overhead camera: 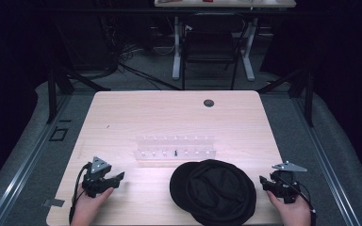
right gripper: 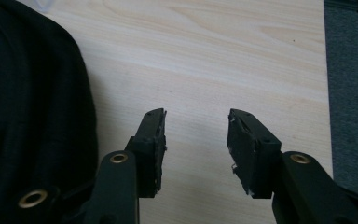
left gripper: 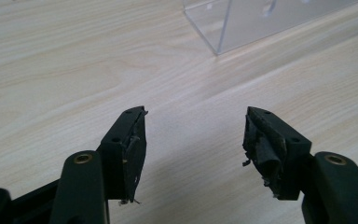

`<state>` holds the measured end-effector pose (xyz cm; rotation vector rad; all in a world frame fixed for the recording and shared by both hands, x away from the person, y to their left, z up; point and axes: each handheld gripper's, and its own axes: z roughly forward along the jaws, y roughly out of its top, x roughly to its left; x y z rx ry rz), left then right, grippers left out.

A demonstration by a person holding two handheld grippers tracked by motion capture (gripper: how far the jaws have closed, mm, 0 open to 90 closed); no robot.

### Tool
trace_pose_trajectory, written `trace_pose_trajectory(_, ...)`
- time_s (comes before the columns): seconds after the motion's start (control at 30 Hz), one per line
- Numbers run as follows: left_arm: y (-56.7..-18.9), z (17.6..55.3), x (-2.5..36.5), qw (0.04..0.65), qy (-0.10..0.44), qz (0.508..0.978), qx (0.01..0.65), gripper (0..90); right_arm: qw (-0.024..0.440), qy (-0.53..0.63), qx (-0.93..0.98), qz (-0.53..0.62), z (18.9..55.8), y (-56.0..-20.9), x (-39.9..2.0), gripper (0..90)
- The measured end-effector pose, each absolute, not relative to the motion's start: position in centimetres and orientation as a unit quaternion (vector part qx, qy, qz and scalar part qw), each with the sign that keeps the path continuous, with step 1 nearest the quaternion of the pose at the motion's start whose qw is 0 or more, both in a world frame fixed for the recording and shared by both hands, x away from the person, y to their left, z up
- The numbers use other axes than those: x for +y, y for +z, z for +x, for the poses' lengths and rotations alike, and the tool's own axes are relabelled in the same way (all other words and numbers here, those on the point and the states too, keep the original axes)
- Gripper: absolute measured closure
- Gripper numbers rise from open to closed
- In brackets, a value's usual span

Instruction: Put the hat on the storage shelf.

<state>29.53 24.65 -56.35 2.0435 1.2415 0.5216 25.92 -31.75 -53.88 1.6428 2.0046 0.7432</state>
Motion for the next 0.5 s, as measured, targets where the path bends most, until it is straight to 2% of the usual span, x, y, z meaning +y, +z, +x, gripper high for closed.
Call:
trace_pose_trajectory(0.37,-56.4,29.3,24.0,0.334,0.202,0.794,0.466,40.7,0.150,0.332,0.696,0.619,25.4,-51.2,-31.9,53.5)
trace_pose_trajectory(0.5,-56.2,29.1,24.0,0.340,0.206,0.793,0.462,40.6,0.135,0.349,0.699,0.609,25.1,-49.8,-31.9,44.2)
